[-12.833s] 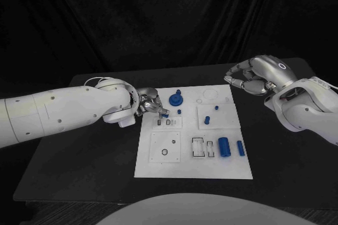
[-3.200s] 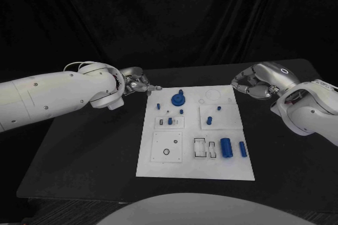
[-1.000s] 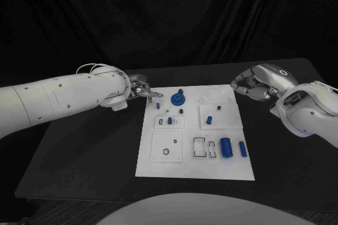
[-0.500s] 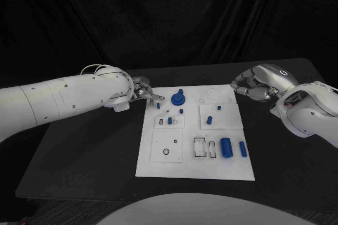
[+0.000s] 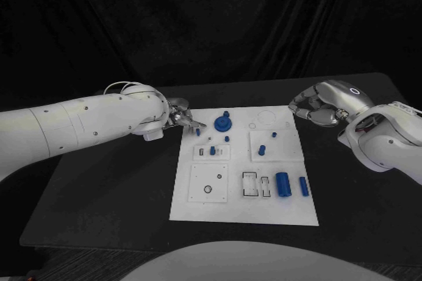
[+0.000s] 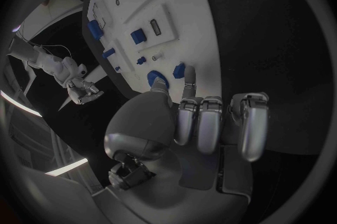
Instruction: Assemble the parts on the task board
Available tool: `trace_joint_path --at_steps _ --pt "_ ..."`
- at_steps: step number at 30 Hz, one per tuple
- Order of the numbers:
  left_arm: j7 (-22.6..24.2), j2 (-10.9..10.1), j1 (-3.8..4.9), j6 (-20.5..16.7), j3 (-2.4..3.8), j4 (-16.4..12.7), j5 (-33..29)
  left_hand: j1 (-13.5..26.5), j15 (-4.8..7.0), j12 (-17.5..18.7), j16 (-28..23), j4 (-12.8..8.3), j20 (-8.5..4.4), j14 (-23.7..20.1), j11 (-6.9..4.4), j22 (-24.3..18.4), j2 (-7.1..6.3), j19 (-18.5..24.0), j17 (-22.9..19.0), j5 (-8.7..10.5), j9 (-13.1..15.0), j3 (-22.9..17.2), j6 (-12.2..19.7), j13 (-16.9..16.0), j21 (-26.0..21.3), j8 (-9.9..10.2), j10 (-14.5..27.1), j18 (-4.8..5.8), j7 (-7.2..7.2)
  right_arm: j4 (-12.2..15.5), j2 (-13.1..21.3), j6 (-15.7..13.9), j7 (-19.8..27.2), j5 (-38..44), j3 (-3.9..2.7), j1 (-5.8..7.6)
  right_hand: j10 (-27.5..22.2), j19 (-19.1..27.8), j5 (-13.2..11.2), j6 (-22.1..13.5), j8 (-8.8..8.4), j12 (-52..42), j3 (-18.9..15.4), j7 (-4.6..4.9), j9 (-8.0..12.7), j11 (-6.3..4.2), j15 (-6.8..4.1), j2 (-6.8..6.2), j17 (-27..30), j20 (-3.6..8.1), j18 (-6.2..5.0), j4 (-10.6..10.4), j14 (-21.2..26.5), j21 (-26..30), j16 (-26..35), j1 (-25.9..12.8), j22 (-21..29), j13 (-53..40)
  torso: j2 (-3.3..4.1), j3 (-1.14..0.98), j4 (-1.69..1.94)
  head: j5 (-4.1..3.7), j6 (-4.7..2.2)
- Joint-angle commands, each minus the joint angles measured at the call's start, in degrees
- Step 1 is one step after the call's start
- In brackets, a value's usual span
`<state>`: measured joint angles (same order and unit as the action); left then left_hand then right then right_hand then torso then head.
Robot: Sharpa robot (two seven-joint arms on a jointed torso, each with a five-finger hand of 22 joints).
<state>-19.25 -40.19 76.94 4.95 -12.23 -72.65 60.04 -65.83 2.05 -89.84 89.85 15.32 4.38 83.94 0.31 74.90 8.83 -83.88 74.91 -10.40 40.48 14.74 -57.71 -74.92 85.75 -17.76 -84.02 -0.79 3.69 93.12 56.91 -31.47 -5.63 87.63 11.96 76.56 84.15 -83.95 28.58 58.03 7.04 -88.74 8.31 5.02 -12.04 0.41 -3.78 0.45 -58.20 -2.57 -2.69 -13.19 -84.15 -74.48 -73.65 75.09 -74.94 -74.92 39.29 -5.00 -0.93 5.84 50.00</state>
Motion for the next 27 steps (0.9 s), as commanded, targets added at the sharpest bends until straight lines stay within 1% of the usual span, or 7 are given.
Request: trace_joint_path --at_steps 1,6,9,11,14,21,27 --pt "0.24 0.23 -0.14 1.24 0.04 0.13 0.24 -1.01 0.43 -0.16 0.15 -0.39 -0.37 6.06 -0.4 13.37 0.11 -2.36 15.09 -0.76 0.61 -0.19 0.59 -15.08 -0.27 -0.31 -5.98 -0.51 -0.04 -0.1 -0.02 0.11 -1.01 0.14 -0.05 -0.14 4.12 -0.94 0.18 0.07 -0.31 0.3 0.38 0.07 -0.1 0.14 -0.12 -0.1 0.06 0.05 -0.83 0.1 -0.96 0.33 0.29 0.25 -10.26 -10.16 -0.02 0.01 -0.04 -0.06 0.0" --pt "0.24 0.37 -0.18 1.24 0.04 0.28 0.24 -1.84 0.46 -0.16 0.15 -0.72 -0.41 6.06 -0.44 13.36 0.11 -2.33 15.09 -2.42 1.65 -0.57 0.89 -15.08 -0.31 -0.38 -5.98 -0.52 -0.09 -0.17 -0.05 0.1 -0.97 0.14 -0.05 -0.14 4.12 -0.94 0.18 0.07 -0.31 0.3 0.38 0.07 -0.1 0.14 -0.12 -0.1 0.06 0.05 -0.83 0.1 -0.96 0.33 0.29 0.25 -10.26 -10.16 -0.06 0.0 -0.05 -0.15 0.0" --pt "0.25 0.42 -0.2 1.24 0.04 0.34 0.24 -3.28 0.53 -0.16 0.15 -1.46 -0.46 6.06 -0.51 13.36 0.18 -2.34 15.09 -4.99 2.7 -1.32 1.23 -15.08 -0.3 -0.31 -5.98 -0.52 -0.17 -0.18 -0.03 0.17 -0.97 0.14 -0.05 -0.14 4.13 -0.96 0.2 0.06 -0.32 0.3 0.43 0.09 -0.11 0.17 -0.17 -0.12 0.02 0.09 -0.82 0.19 -0.97 0.28 0.28 0.33 -10.28 -10.19 -0.07 0.01 -0.02 -0.27 0.0" --pt "0.24 0.45 -0.22 1.3 0.04 0.36 0.24 -3.79 0.55 -0.16 0.15 -1.73 -0.47 6.06 -0.55 13.36 0.21 -2.32 15.09 -5.38 2.96 -1.61 1.28 -15.08 -0.32 -0.28 -5.98 -0.53 -0.22 -0.19 -0.02 0.2 -0.96 0.14 -0.05 -0.14 4.13 -0.97 0.21 0.07 -0.32 0.3 0.44 0.1 -0.11 0.17 -0.18 -0.12 0.01 0.1 -0.82 0.21 -0.97 0.27 0.27 0.34 -10.28 -10.19 -0.08 0.02 -0.03 -0.28 0.0" --pt "0.24 0.54 -0.27 1.37 0.04 0.43 0.24 -4.38 0.58 -0.16 0.15 -2.03 -0.51 6.06 -0.6 13.36 0.34 -2.32 15.09 -4.71 3.31 -2.13 1.35 -15.08 -0.32 -0.23 -5.98 -0.53 -0.28 -0.21 -0.01 0.23 -0.96 0.14 -0.05 -0.14 4.13 -0.97 0.21 0.07 -0.32 0.3 0.44 0.1 -0.11 0.17 -0.18 -0.12 0.01 0.1 -0.82 0.21 -0.97 0.27 0.27 0.34 -10.28 -10.19 -0.07 0.02 -0.08 -0.21 0.0" --pt "0.22 0.79 -0.39 1.52 0.04 0.57 0.24 -4.73 0.61 -0.16 0.15 -2.19 -0.53 6.06 -0.65 13.38 0.42 -2.38 15.09 -4.79 3.58 -2.48 1.27 -15.08 -0.25 -0.28 -5.98 -0.51 -0.35 -0.22 0.0 0.28 -0.96 0.14 -0.05 -0.14 4.11 -0.94 0.21 0.07 -0.33 0.32 0.47 0.11 -0.12 0.18 -0.21 -0.13 0.04 0.12 -0.84 0.25 -0.97 0.36 0.3 0.39 -10.25 -10.15 -0.08 0.02 -0.04 -0.26 0.0" --pt "0.22 0.88 -0.43 1.63 0.04 0.71 0.24 -5.5 0.72 -0.16 0.15 -2.55 -0.62 6.06 -0.77 13.35 0.36 -2.3 15.09 -6.14 4.3 -3.35 1.36 -15.08 -0.35 -0.26 -5.98 -0.54 -0.48 -0.23 0.01 0.29 -0.96 0.14 -0.05 -0.14 4.13 -0.94 0.23 0.09 -0.33 0.31 0.51 0.12 -0.13 0.19 -0.24 -0.13 0.1 0.15 -0.84 0.33 -0.96 0.38 0.33 0.46 -10.25 -10.19 -0.05 0.03 -0.03 -0.33 0.0"
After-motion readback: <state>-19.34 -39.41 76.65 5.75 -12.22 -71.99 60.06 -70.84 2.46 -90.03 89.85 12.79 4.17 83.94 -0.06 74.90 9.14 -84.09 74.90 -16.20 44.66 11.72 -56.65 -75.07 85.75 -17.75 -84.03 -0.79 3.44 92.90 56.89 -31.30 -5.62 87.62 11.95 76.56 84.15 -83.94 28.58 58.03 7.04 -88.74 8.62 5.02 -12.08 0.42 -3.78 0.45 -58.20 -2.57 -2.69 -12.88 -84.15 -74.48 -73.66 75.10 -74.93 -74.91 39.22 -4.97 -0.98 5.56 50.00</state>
